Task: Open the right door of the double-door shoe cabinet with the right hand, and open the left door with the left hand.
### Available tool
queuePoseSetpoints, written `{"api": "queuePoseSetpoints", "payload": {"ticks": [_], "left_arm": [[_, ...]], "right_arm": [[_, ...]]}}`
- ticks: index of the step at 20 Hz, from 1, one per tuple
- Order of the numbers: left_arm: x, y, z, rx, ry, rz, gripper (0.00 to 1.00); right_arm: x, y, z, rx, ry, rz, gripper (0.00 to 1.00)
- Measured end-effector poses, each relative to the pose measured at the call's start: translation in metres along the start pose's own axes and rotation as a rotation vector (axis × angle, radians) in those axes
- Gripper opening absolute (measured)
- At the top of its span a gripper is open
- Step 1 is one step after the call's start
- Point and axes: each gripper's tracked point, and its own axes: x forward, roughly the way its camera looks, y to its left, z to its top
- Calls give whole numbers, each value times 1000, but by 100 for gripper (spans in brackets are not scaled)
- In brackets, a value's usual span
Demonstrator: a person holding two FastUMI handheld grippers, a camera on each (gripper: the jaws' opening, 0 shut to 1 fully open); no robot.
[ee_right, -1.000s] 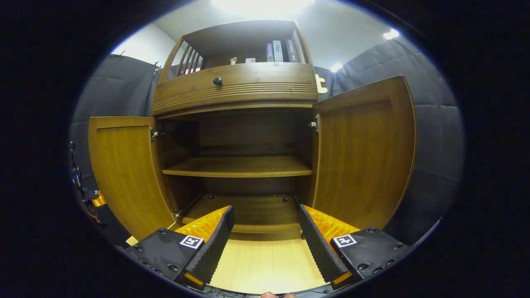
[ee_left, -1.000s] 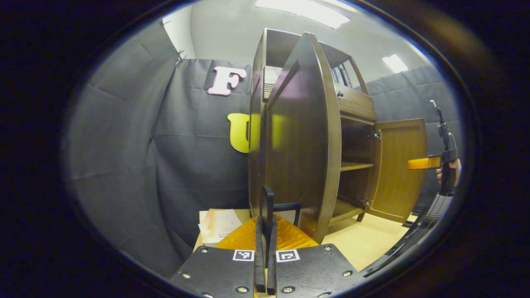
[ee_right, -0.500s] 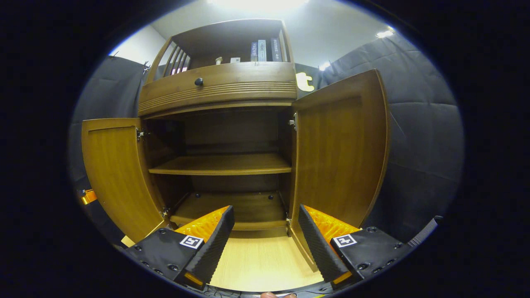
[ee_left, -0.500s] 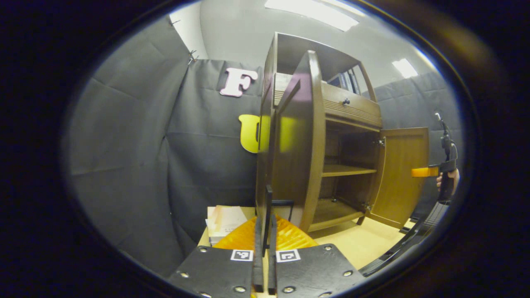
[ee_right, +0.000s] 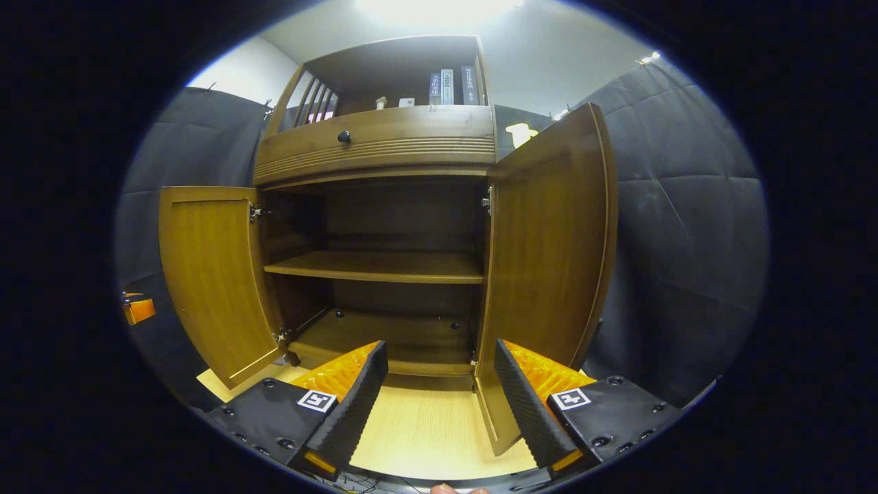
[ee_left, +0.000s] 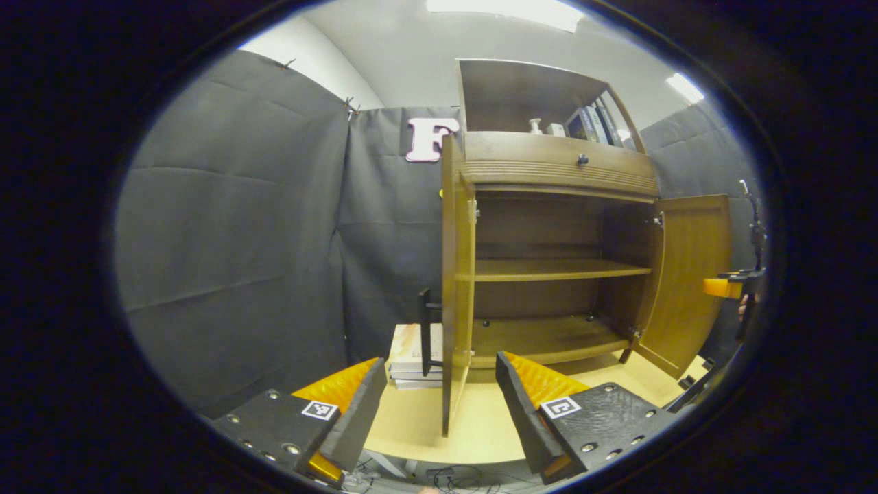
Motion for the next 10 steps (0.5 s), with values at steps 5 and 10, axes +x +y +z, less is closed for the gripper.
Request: {"api": "queuePoseSetpoints", "payload": {"ticks": [5,10], "left_arm": [[-19,-73,39,-44,-84,7,92],[-6,-118,69,-196,-174,36,92]], "right_arm": [[-9,-18,4,9,-17,76,98],[-18,-35,6,41,-29,132,94]]}}
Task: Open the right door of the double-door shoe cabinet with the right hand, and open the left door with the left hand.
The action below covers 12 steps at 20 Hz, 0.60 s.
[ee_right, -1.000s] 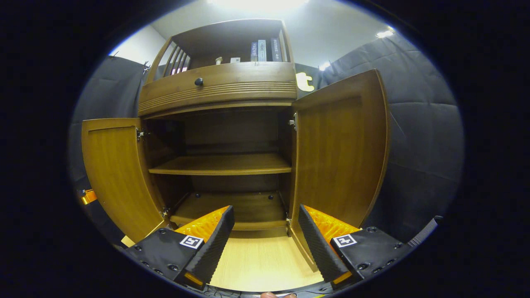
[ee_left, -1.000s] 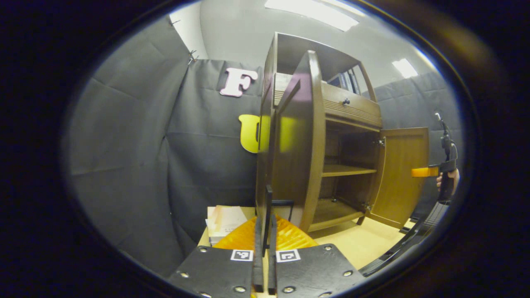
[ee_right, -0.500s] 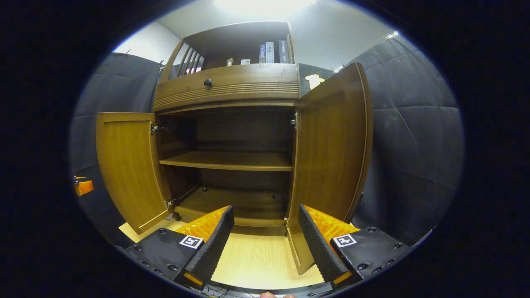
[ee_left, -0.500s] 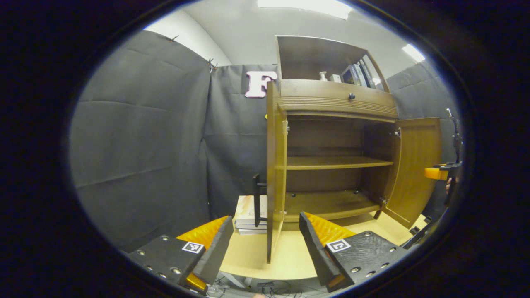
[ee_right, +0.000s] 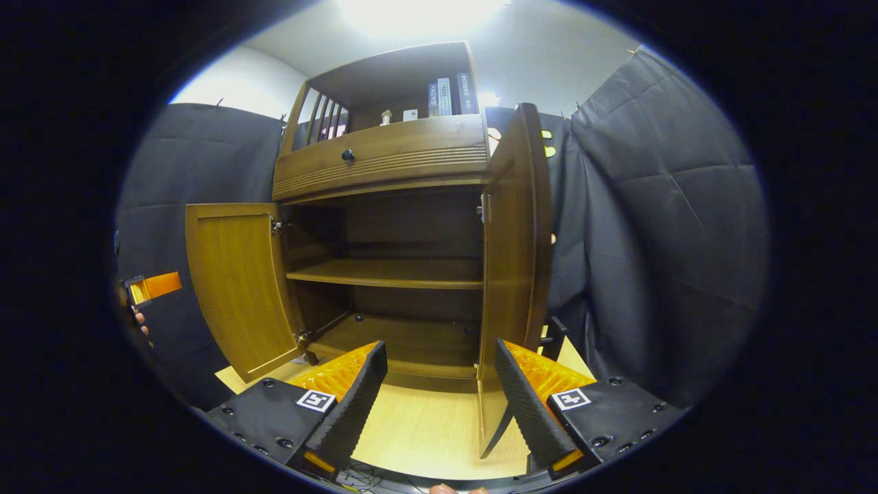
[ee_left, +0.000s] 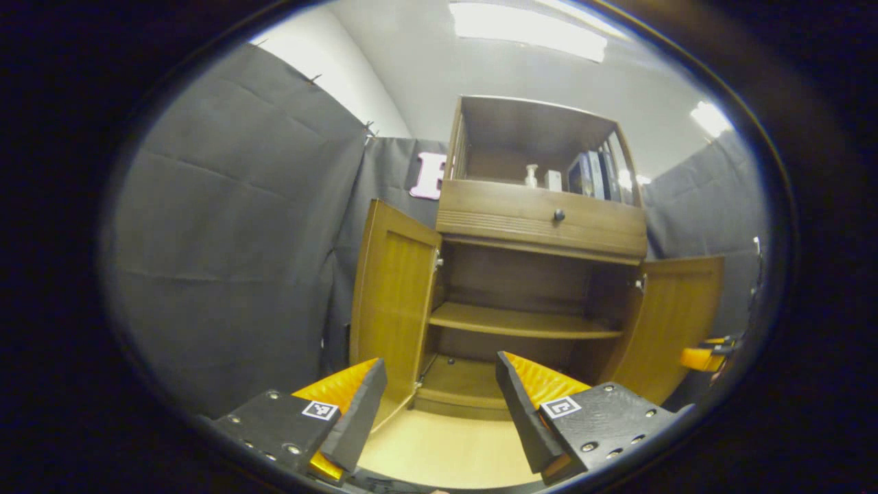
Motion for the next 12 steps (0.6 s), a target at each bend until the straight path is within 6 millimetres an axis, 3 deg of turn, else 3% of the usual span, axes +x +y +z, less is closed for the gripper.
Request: {"api": "queuePoseSetpoints", "payload": {"ticks": [2,3,8,12], "left_arm": [[7,-12,-4,-8,6,-7,92],[6,-12,-7,2,17,-1,92],[15,-27,-1,-29,7,4,92],[26,-33,-10,-25,1,-18,92]], "right_arm": [[-5,-1,-3,-1,1,36,97],[-9,-3,-4,-10,3,50,92],[-25,-13,-9,-20,12,83,92],[-22,-13,-9,3,22,54,92]]}}
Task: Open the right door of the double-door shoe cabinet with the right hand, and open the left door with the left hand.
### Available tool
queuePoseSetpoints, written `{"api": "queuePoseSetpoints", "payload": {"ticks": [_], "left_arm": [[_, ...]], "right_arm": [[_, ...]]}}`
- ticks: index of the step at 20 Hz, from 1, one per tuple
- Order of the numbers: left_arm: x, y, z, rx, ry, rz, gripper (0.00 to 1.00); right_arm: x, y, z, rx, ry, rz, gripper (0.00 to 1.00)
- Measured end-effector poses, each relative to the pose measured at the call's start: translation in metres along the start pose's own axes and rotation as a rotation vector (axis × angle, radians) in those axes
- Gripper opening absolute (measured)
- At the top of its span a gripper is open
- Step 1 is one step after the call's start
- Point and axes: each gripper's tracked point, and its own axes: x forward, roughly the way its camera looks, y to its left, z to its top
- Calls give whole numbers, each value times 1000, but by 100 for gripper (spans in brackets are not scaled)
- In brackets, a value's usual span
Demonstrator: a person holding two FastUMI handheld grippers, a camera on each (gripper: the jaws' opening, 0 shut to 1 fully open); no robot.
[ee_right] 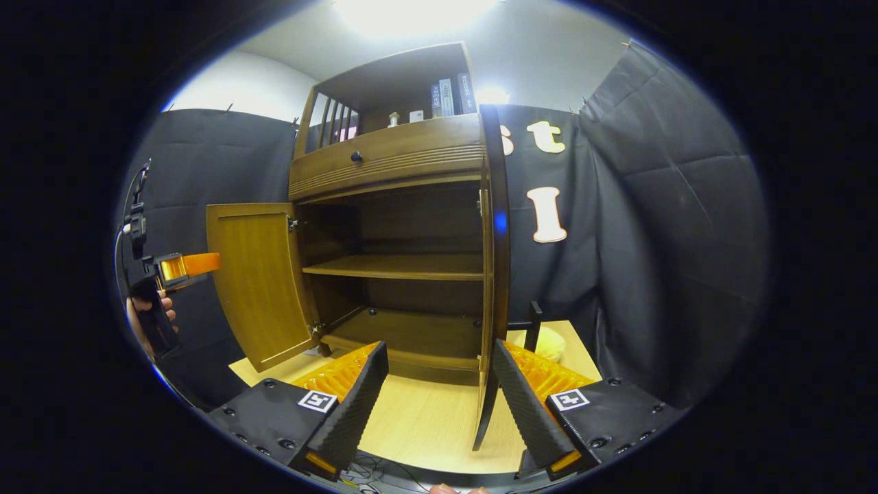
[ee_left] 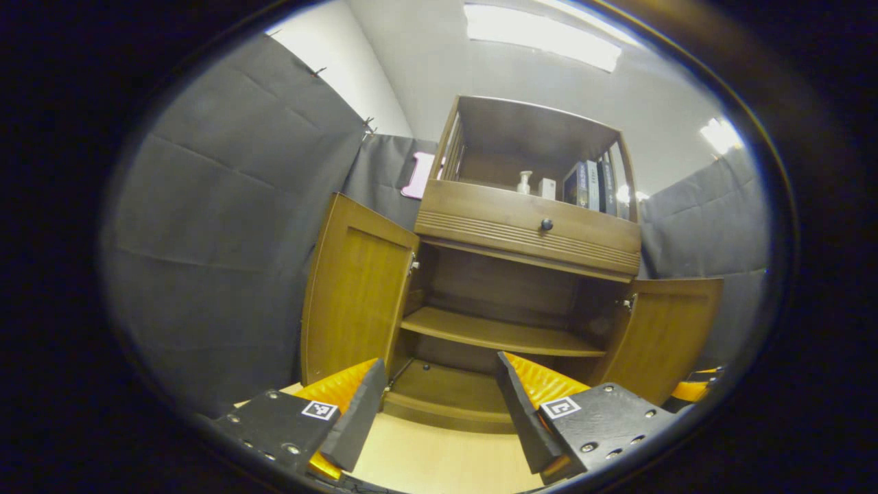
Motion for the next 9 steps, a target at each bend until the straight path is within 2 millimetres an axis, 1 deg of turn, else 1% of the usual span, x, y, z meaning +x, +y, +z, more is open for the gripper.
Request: {"api": "queuePoseSetpoints", "payload": {"ticks": [4,5,7,8,9], "left_arm": [[15,6,-12,8,8,-14,92],[17,10,-13,6,9,-19,92],[22,20,-16,11,9,-21,92],[25,26,-16,18,4,-19,92],[29,33,-16,26,-2,-10,92]], "right_arm": [[6,4,8,-7,-11,-54,92],[5,6,10,-10,-14,-66,97],[5,10,14,-9,-19,-92,97],[7,12,16,-6,-22,-107,92],[8,15,16,-2,-21,-119,92]]}}
